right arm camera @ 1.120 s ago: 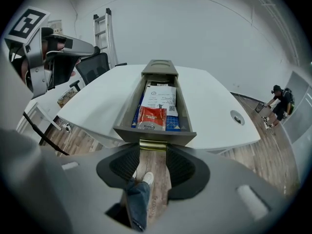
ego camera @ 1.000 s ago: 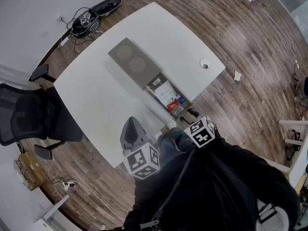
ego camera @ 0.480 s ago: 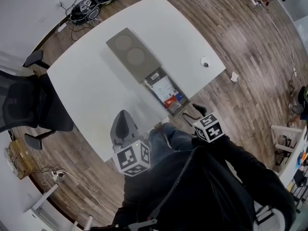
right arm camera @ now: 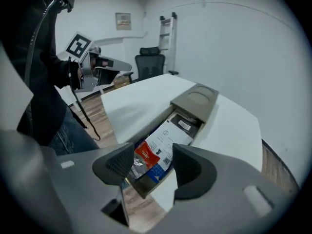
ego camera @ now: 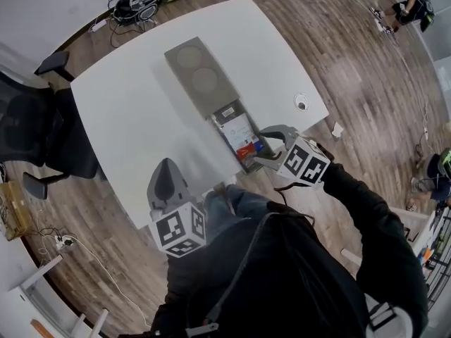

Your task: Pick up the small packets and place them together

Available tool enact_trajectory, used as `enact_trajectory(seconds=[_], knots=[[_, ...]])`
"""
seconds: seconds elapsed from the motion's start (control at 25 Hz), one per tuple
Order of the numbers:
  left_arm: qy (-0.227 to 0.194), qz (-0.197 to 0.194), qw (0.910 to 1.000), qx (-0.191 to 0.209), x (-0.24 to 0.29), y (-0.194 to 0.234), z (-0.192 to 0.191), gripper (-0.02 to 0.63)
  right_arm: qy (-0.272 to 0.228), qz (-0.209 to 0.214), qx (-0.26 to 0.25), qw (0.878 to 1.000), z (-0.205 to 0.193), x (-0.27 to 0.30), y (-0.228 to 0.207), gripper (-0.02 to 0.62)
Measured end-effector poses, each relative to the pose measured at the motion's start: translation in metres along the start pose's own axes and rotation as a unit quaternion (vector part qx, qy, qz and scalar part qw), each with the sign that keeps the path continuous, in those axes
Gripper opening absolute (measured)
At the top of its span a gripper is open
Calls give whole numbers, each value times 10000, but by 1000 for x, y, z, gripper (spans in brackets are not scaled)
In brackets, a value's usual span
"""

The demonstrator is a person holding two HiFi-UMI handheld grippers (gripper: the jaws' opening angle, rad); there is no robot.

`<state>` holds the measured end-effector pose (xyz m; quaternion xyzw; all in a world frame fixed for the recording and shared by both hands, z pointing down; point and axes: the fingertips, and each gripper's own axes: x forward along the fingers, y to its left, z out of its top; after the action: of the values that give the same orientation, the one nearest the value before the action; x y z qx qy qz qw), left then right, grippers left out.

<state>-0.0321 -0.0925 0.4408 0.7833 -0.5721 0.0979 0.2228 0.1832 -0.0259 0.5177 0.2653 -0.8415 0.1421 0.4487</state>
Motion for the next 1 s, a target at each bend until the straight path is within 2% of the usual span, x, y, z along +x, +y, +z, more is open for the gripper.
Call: enact_trajectory(seconds=[0.08, 0.2, 0.4, 0.56, 0.68, 0.88, 1.0], knots=[[-21, 90, 10000, -32, -5, 7, 1, -2, 345, 287, -582, 9973, 2, 18, 0, 228], [-50, 358, 9993, -113, -14, 25, 1, -2, 870, 652, -1373, 9846, 0, 40, 5, 191], [-67, 694, 9971, -312, -23, 45, -5, -2, 1444, 904, -2213, 9602, -14, 63, 13, 130], [-132, 732, 9963, -420, -25, 50, -2, -2, 1716, 948, -2426, 9501, -21, 73, 17, 50], [-176, 748, 9961, -434, -26, 51, 2, -2, 1759, 932, -2441, 9491, -22, 75, 17, 34], [-216, 801, 9956, -439, -27, 53, 2, -2, 1599, 957, -2342, 9542, -11, 57, 13, 14], [-275, 812, 9953, -444, -28, 53, 5, -2, 1299, 747, -2085, 9665, 10, 37, -3, 11]])
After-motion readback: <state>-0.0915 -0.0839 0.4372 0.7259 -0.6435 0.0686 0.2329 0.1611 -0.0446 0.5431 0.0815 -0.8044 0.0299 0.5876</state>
